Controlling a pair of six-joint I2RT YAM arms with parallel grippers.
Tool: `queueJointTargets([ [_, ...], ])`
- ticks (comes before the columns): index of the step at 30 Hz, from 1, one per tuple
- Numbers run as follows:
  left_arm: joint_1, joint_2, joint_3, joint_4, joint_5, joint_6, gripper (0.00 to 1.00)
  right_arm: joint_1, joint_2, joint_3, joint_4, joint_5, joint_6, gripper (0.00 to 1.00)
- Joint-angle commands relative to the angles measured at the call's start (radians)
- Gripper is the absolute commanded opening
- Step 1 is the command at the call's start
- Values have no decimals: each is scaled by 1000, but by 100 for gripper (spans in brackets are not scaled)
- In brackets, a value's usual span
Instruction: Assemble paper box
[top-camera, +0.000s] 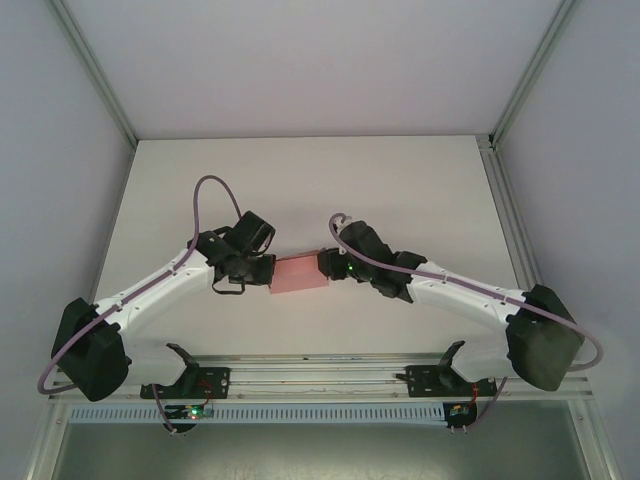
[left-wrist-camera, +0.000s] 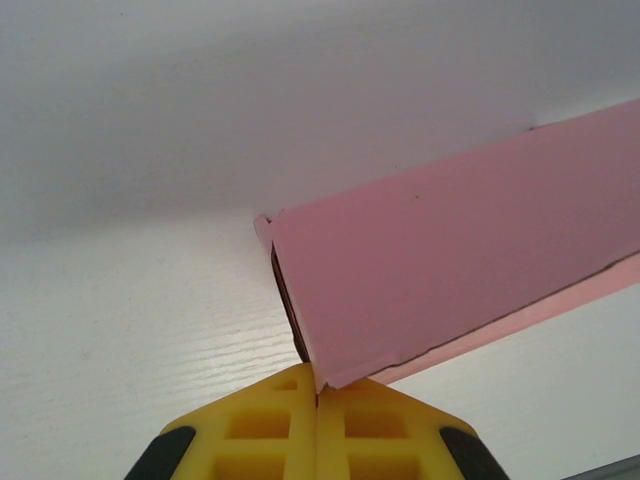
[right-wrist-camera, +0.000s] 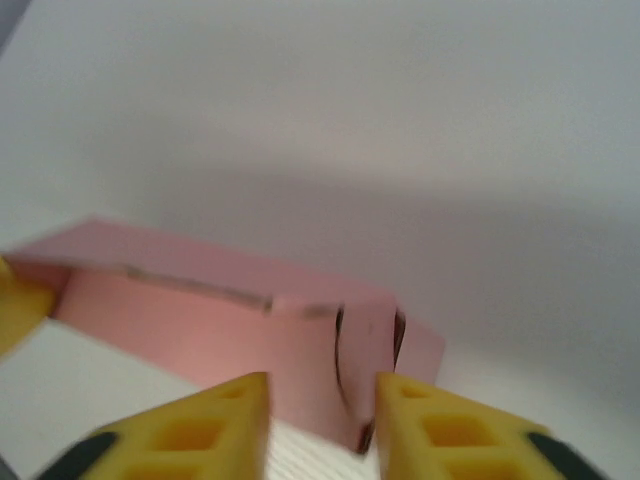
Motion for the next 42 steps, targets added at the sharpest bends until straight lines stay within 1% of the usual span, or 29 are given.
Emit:
queueJointTargets([
  [1,-9,77,-65,-73,-19,19,0,-19,-34,-7,-77,-90,-46,42],
  [3,-9,77,-64,-75,-20,19,0,-18,-41,0,-108,-60,-64,43],
  [5,-9,74,-65,-74,-16,20,0,-18,-45,4,-146,-8,-77,40],
  [7,-8,71,-65,-75,-15,24,0,-22,-40,-2,-136,20,-82,37],
  [10,-10,67,-65,-74,-13,28,0,-27,-5,22,-109,52,-103,36],
  [13,-8,71,-62,-77,-9,32,0,-33,46,67,-92,53,-118,31],
  [15,-9,72,-64,-78,-10,31,0,-36,81,93,-94,33,-120,25],
  [16,-9,71,-64,-79,-8,33,0,-37,92,104,-97,17,-121,24],
  [18,-9,70,-63,-78,-10,33,0,-36,106,116,-91,7,-114,16],
  [21,-9,70,-62,-78,-6,37,0,-37,108,132,-93,8,-104,16],
  [27,-10,73,-59,-81,-7,41,0,-40,112,171,-135,55,-120,20],
  [30,-9,71,-59,-83,-9,42,0,-43,132,185,-145,34,-121,17],
  [38,-10,65,-62,-83,-11,41,0,-43,156,175,-168,28,-107,20],
  [39,-9,67,-60,-85,-10,42,0,-43,159,177,-169,29,-107,18],
  [42,-8,71,-58,-84,-10,42,0,-43,164,180,-155,23,-104,7],
])
